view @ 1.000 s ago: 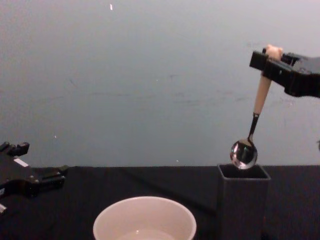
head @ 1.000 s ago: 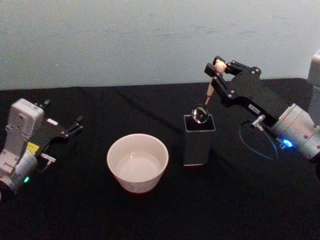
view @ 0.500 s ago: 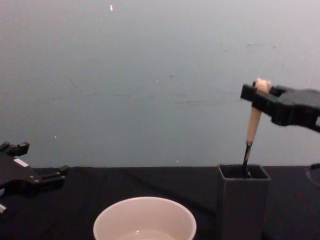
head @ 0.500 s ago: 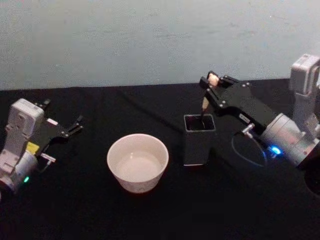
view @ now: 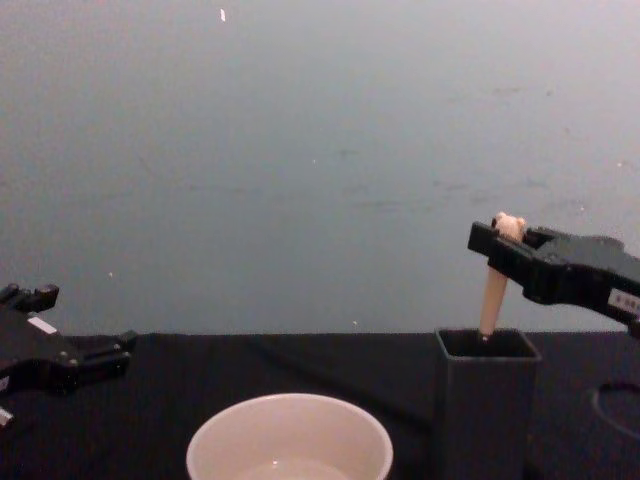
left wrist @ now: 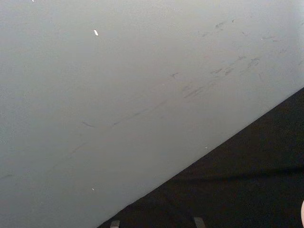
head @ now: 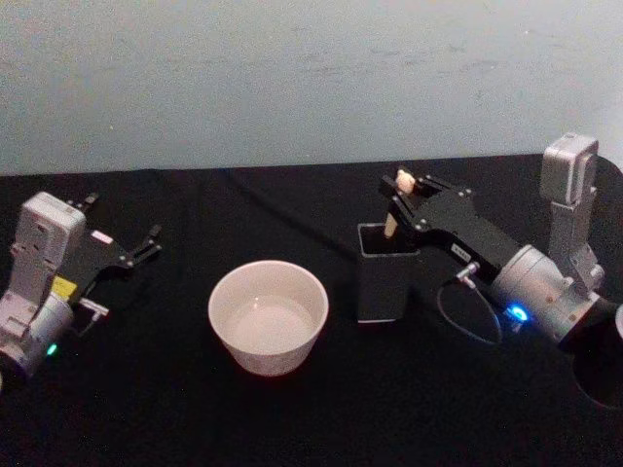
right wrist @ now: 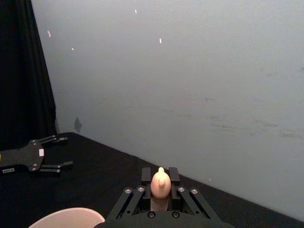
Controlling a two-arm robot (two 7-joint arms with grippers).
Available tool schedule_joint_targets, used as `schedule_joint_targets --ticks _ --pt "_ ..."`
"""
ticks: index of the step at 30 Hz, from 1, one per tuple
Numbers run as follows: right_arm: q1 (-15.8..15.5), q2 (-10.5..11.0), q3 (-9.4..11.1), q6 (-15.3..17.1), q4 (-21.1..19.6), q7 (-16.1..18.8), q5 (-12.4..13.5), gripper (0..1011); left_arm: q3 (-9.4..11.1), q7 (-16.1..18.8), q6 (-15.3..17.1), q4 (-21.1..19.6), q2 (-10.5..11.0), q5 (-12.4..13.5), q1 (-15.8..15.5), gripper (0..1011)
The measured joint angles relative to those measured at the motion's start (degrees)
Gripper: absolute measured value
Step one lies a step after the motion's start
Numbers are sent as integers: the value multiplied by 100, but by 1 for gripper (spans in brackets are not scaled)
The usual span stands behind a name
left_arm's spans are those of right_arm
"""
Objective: Pick up the stirring spoon with one hand, stir inside the cup, then place it back in its original position.
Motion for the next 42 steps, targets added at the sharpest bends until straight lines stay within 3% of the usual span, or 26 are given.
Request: schedule_joint_targets --ticks 15,42 --pt "-214 -110 42 -1 64 -100 19 215 0 0 0 0 0 0 0 1002" --pt "-268 -220 77 -34 243 -202 -174 215 0 0 0 0 0 0 0 1001"
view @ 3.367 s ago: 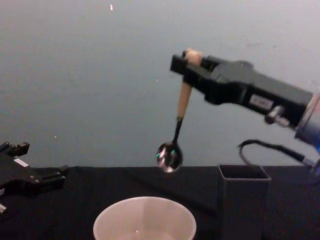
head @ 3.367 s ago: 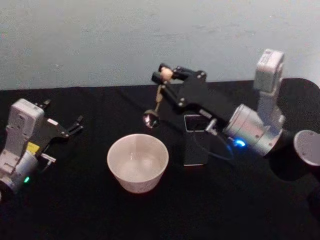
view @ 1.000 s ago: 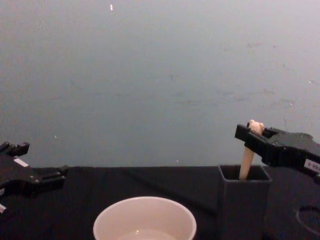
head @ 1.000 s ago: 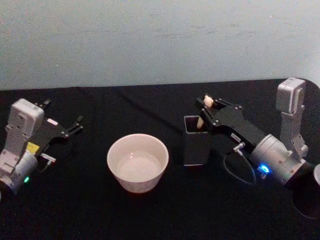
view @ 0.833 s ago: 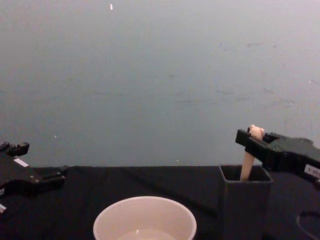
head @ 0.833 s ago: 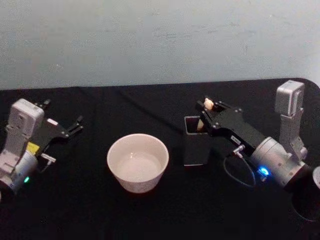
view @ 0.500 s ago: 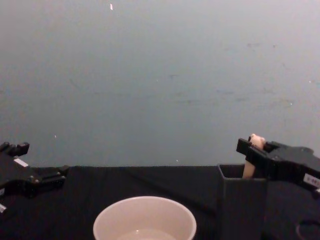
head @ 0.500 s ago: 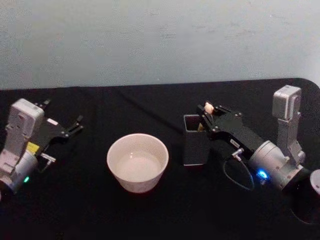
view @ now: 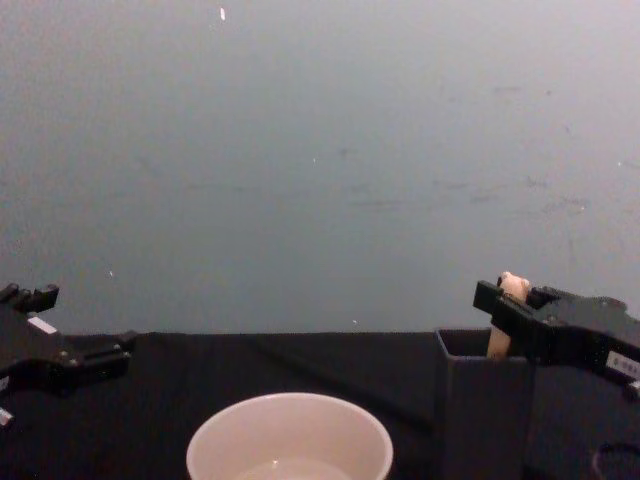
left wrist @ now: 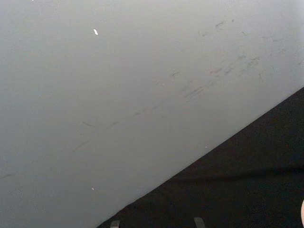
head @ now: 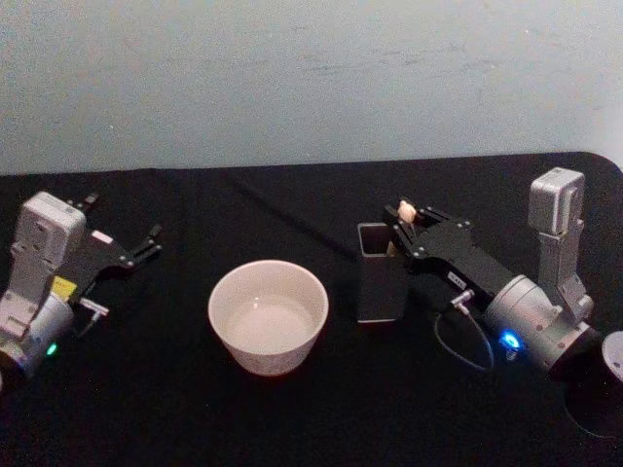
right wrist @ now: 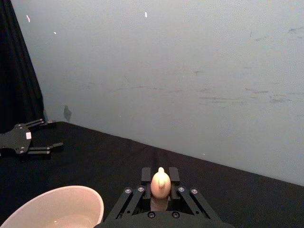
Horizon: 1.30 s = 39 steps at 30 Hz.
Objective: Pick up the stirring spoon with one hand, stir inside the cup, then place it back in its original position.
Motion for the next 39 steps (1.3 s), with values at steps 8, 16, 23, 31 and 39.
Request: schedule_joint_targets --ticks 8,16,23,31,39 --pt "3 4 -3 -1 0 3 6 229 0 0 0 0 0 0 0 1001" --pt "5 7 -5 -3 -2 6 11 508 0 0 0 0 0 0 0 1001" --pt "5 8 -6 -4 -7 9 15 711 0 0 0 0 0 0 0 1001" --pt "5 8 -6 -4 -8 12 18 930 0 0 0 0 0 0 0 1001" --pt "32 -3 27 -67 -21 64 44 1002 0 0 0 0 0 0 0 1001"
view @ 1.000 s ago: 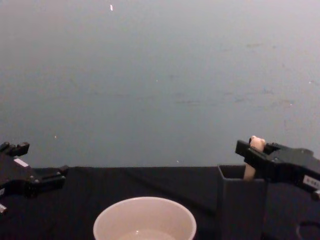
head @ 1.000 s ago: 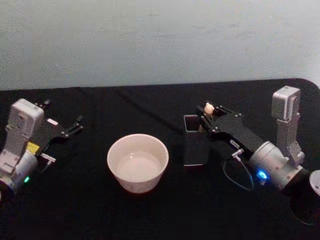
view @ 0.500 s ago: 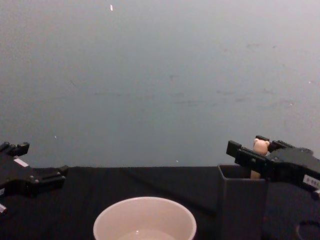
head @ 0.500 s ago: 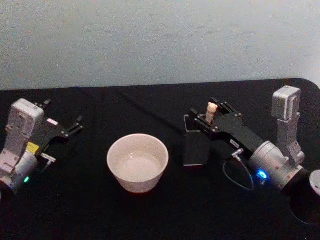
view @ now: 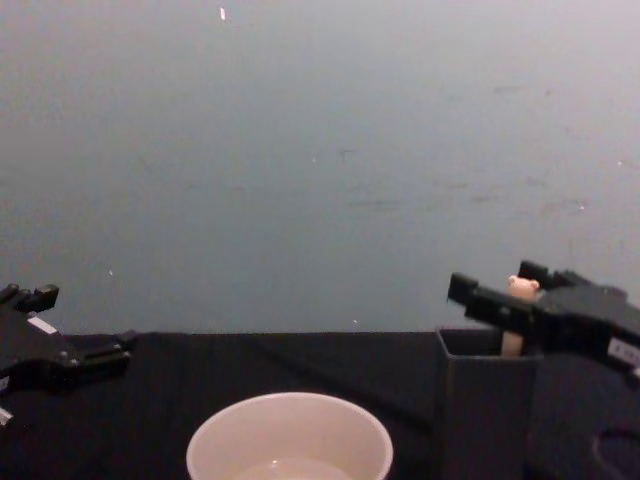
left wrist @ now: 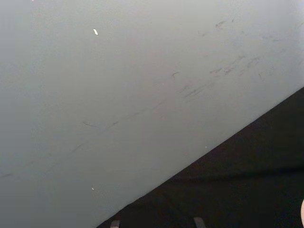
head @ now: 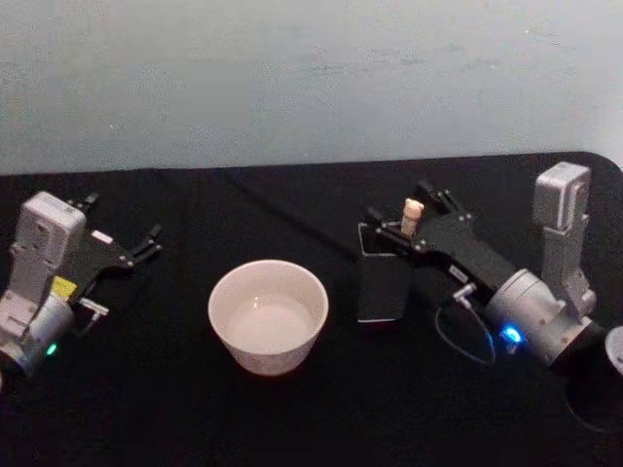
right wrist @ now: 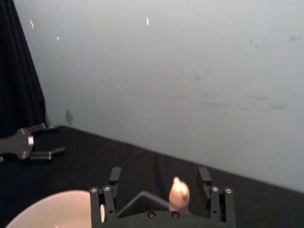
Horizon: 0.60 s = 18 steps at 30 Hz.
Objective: Pick up the stirring spoon with one hand, stir inside the cup, then place it back in its original position.
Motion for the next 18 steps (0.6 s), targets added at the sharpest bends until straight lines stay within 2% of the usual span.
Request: schedule_joint_targets --ticks 3,6,8,10,12,13,18 --pt "34 -13 55 -81 -49 43 53 1002 0 0 0 0 0 0 0 1001" --pt "105 -58 230 -279 -170 41 158 1002 0 0 0 0 0 0 0 1001" --pt "138 -95 335 -371 -213 -49 170 1002 0 0 0 0 0 1 0 1001" --pt "188 -157 497 -499 -231 -290 99 1002 0 0 0 0 0 0 0 1001" --pt "220 -200 581 -579 -204 -502 -64 1000 0 0 0 0 0 0 0 1001" --pt "253 -223 646 -628 -122 -729 -278 1002 0 0 0 0 0 0 0 1001" --pt "301 -233 677 -596 304 -1260 -959 1002 0 0 0 0 0 0 0 1001"
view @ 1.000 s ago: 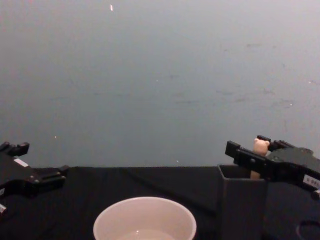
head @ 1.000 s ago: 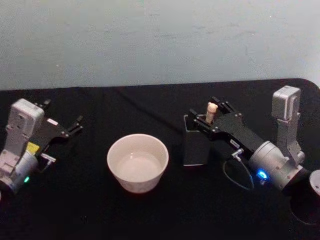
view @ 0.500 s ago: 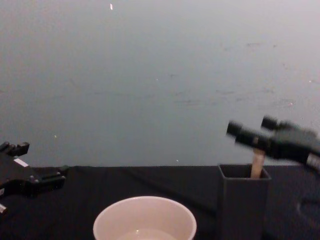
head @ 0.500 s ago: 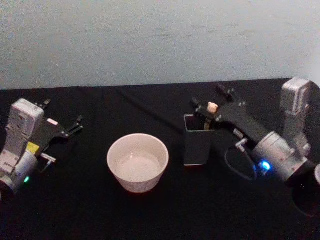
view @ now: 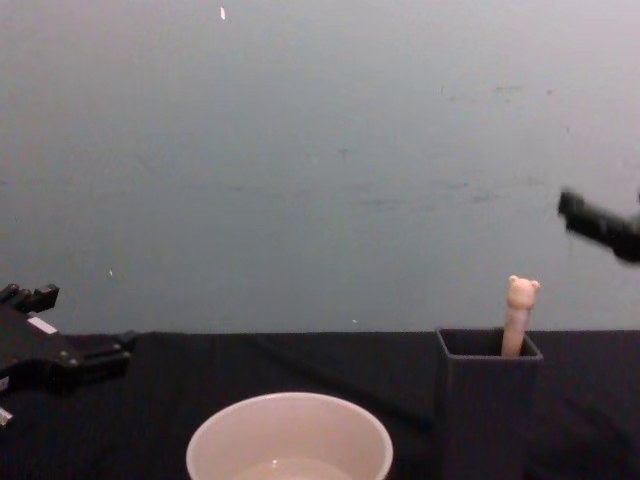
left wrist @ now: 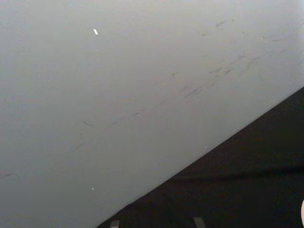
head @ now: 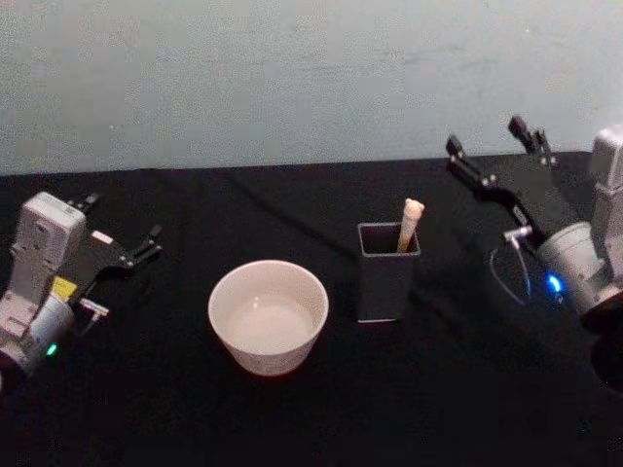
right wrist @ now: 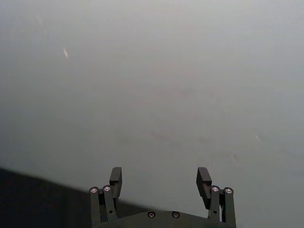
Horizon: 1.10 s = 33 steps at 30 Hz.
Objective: Pick up the stirring spoon with one hand, stir inside the cup, then place it back in its original position.
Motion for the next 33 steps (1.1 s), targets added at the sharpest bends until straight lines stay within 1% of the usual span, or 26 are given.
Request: schedule_joint_targets --ticks 4,7,11,16,21,33 --pt "-47 14 -60 191 273 -80 -255 1002 0 0 0 0 0 0 0 1001" --pt "-75 17 -107 277 426 -73 -364 1002 0 0 0 0 0 0 0 1001" --pt "-102 3 -178 391 674 29 -491 1002 0 0 0 0 0 0 0 1001" --pt "-102 -42 -194 462 825 117 -562 1002 0 0 0 0 0 0 0 1001" --pt "-79 -102 -161 477 919 180 -614 1002 0 0 0 0 0 0 0 1001" --pt "-74 -100 -157 474 915 177 -619 1002 0 0 0 0 0 0 0 1002"
